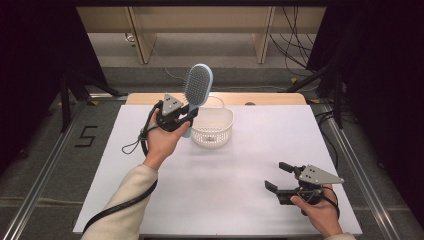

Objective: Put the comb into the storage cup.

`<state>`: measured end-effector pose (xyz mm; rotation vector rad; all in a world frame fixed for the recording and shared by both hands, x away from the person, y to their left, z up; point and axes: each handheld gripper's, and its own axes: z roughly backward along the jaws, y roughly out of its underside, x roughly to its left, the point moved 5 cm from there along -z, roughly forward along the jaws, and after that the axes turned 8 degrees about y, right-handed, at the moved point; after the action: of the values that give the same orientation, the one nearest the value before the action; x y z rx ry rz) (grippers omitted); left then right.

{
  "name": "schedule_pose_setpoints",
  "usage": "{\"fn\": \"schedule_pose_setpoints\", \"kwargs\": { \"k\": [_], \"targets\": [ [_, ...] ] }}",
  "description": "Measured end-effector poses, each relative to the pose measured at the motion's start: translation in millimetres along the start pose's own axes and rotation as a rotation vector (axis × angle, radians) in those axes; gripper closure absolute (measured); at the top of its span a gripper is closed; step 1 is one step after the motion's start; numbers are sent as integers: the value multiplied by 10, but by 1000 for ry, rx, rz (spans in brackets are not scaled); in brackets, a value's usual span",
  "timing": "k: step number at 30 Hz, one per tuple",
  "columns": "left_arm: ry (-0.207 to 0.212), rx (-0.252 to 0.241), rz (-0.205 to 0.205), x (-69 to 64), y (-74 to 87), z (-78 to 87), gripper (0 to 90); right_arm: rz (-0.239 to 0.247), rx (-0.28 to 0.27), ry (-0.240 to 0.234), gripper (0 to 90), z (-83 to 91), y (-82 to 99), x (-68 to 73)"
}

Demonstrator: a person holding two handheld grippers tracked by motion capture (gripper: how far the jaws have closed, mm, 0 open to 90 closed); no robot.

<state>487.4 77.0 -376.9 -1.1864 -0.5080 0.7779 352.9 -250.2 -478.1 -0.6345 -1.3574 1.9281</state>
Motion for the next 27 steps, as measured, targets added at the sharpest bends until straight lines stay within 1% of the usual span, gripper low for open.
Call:
{"fn": "schedule_pose_setpoints", "kwargs": {
  "k": [20,27],
  "targets": [
    [0,5,-21,-16,-23,-60,699,-1,1,1,165,1,0,-2],
    [1,3,-15,-15,-23,-83,698,-1,1,0,165,1,1,-1]
  ]
}}
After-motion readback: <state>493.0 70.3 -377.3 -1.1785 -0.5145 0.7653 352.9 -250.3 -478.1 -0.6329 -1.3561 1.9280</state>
